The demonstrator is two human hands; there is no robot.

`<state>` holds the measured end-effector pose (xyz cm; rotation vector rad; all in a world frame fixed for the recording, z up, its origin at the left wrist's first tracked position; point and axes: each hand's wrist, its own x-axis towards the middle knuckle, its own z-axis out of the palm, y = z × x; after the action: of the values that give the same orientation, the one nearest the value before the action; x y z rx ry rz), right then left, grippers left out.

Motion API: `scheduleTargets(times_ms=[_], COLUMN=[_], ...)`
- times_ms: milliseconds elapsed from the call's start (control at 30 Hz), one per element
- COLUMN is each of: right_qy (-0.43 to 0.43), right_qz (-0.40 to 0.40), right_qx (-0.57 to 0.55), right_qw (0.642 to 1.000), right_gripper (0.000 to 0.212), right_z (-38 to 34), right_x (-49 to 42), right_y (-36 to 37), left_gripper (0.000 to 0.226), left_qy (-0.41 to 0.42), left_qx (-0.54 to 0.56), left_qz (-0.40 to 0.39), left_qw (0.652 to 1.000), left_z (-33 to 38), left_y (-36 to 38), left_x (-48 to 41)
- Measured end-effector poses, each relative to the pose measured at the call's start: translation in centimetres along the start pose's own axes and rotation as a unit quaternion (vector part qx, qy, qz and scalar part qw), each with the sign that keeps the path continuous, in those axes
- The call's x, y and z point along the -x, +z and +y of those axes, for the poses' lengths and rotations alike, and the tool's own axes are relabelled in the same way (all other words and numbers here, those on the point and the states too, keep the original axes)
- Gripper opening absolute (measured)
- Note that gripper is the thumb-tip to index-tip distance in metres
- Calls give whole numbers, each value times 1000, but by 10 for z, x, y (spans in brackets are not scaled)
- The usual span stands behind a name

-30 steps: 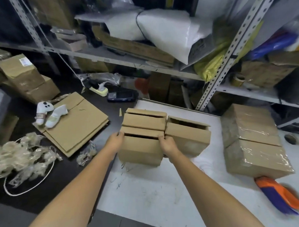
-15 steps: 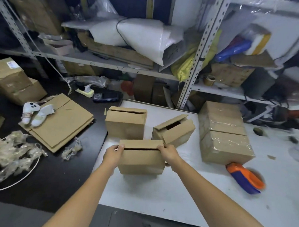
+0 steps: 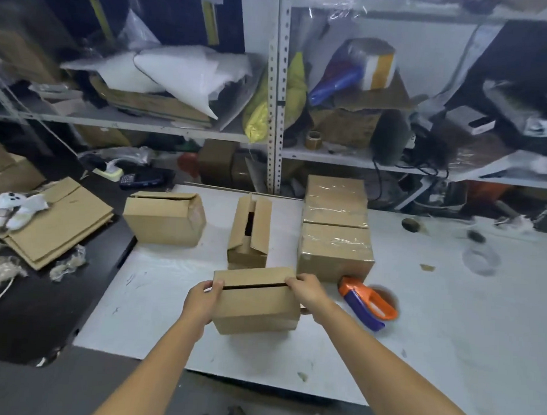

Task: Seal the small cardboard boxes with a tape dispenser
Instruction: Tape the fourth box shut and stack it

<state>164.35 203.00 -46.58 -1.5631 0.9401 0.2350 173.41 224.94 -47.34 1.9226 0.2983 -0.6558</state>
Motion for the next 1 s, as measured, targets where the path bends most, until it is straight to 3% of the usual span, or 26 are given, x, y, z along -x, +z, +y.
scheduleTargets(times_ms=[333,500,600,700,833,1000], right_qy=[16,3,1,13,-49,-54], right_qz=[15,3,4,55,211,220], right_qx=[-19,-34,-28,-49,156,275], right_qw=[1000,999,1000,997,964,935], right_gripper=[26,31,30,28,22,40], right_z=[54,64,66,70,88,108], right_x=[8,4,1,-4,-17,-39], right_y=[-90,-103,-106,-114,-136,-128], left_gripper=[40,54,51,51,51,54], left_qy=[10,16,18,22,32,33], left_qx=[-4,-25,-30,-35,-35,-35], left_qz=[-21,-34,-58,-78,-90,-98], left_qw=[1000,999,998,996,995,994], left_z=[1,6,5,2,-4,-7], left_y=[91,103,104,103,102,101], left_x=[37,19,17,15,10,-1])
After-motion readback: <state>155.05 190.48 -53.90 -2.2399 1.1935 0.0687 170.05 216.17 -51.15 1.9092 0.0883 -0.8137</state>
